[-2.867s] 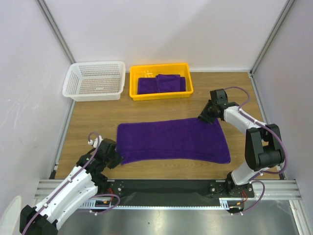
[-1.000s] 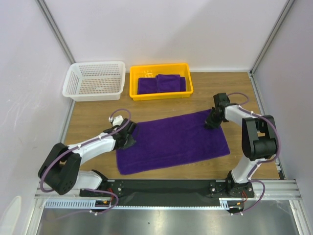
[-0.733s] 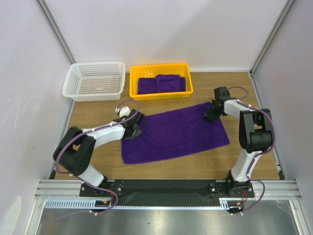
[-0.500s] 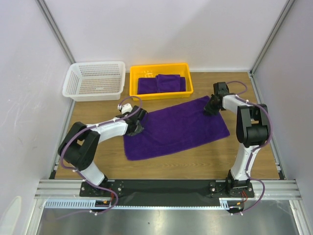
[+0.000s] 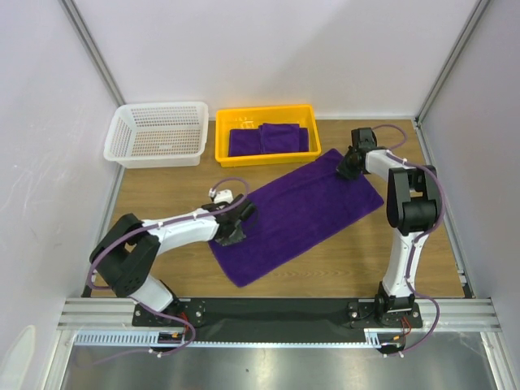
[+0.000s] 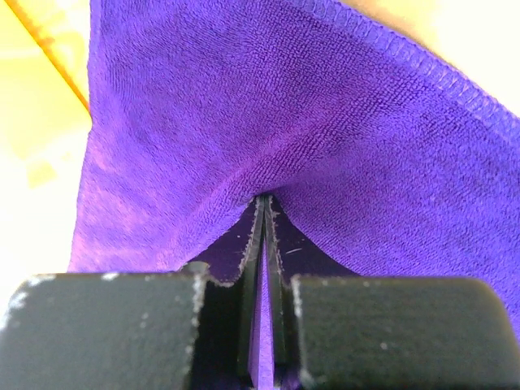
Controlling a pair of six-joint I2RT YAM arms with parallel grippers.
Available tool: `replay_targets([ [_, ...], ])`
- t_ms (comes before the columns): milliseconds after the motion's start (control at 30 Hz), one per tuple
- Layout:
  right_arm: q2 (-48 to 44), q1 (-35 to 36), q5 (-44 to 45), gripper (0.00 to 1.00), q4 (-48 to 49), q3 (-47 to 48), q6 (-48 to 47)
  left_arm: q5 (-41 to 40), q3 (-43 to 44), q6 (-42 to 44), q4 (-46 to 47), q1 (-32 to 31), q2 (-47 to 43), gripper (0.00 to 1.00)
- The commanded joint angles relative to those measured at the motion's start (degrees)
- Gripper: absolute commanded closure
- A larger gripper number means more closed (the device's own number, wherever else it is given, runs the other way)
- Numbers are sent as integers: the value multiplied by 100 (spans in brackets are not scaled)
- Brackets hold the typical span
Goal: Fold and stack the towels
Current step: Flatten out the crumpled towel
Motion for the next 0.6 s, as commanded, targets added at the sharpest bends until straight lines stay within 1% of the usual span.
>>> replay_targets([
  [0, 343, 50, 509, 95, -196, 125, -153, 610, -139, 24, -852, -562, 277, 80],
  [100, 168, 68, 500, 94, -257, 126, -162, 513, 1, -38, -1195, -1019, 242, 79],
  [200, -253, 103, 491, 94, -380, -6, -179, 452, 19, -29, -1371, -1162, -48, 78],
  [267, -491, 164, 535, 92, -512, -217, -197, 329, 19, 6, -1494, -1162, -355, 77],
  [333, -904, 191, 492, 91, -644, -401, -154, -21, 124, 189, -1660, -1153, -575, 76],
  [400, -1264, 226, 386, 90, -758, -779, -127, -398, 484, 365, -1862, -1092, -637, 71],
  [433, -1666, 243, 212, 89, -776, -910, -118, -505, 650, 593, -1907, -1057, -646, 70],
  [467, -1861, 287, 158, 88, -837, -1181, -101, -585, 1000, 699, -1933, -943, -646, 66],
  [500, -2046, 314, 105, 87, -881, -1297, -100, -638, 1169, 822, -1829, -881, -638, 65],
  [533, -2448, 340, 18, 85, -943, -1429, -83, -603, 1310, 1145, -1698, -811, -629, 64],
  [567, -2635, 366, 17, 84, -1082, -1535, -22, -542, 1529, 1331, -1522, -662, -603, 59],
])
